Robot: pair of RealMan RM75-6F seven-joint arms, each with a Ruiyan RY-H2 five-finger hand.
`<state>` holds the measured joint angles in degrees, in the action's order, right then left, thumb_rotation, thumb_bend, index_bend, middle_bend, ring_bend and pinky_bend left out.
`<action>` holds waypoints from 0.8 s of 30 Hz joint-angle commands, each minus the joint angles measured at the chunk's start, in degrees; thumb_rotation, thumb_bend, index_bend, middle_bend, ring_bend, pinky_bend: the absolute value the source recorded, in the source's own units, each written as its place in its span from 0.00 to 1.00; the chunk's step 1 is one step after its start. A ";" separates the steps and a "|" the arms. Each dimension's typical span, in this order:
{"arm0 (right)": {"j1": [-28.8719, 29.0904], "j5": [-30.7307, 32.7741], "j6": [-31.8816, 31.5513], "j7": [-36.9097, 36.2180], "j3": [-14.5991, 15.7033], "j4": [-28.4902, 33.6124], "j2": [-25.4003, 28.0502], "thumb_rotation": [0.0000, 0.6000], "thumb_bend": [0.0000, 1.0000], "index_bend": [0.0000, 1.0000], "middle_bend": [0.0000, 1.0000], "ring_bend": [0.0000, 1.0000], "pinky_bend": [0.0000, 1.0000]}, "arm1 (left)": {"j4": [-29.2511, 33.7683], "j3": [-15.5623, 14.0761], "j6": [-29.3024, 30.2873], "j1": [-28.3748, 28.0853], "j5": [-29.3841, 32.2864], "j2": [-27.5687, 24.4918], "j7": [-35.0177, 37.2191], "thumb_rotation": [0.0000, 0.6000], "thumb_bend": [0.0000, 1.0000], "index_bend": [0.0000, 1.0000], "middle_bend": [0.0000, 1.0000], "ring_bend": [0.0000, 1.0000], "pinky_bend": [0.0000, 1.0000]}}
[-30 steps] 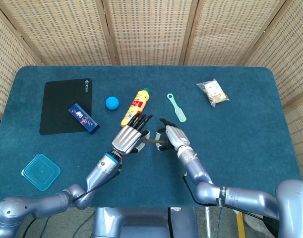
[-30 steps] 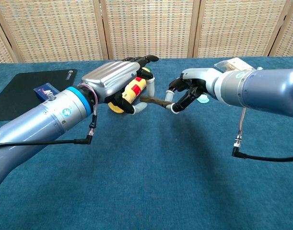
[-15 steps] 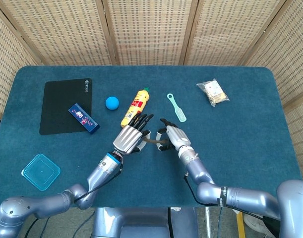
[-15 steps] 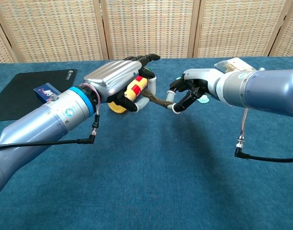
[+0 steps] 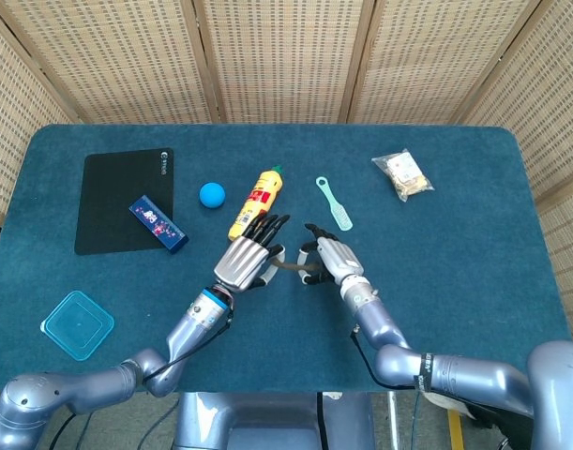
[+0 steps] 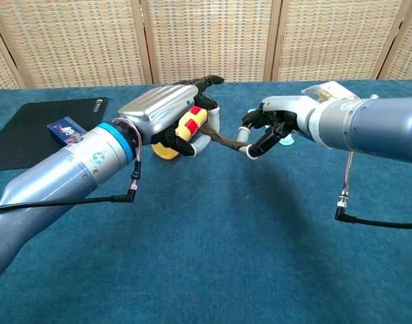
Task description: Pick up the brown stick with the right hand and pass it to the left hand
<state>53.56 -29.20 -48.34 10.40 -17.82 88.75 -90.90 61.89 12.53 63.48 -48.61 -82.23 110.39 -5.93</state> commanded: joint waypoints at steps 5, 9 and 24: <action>-0.82 -0.61 -0.04 -0.84 0.13 -0.85 0.77 1.00 0.65 0.78 0.10 0.00 0.00 | 0.78 0.55 0.21 0.56 0.78 -1.11 2.11 1.00 0.57 0.74 0.00 0.00 0.00; -1.56 -1.35 -0.24 -1.35 0.17 -1.26 1.80 1.00 0.65 0.78 0.10 0.00 0.00 | 1.99 0.73 0.25 0.99 1.13 -2.37 3.27 1.00 0.57 0.74 0.00 0.00 0.00; -4.90 -1.70 -1.02 -3.04 0.48 -4.74 5.38 1.00 0.65 0.78 0.11 0.00 0.00 | 9.87 3.56 1.17 3.42 3.81 -11.64 6.45 1.00 0.57 0.75 0.00 0.00 0.00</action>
<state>48.83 -30.94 -49.35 7.50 -17.38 84.18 -85.67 70.72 15.57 64.35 -45.55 -78.77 99.87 0.43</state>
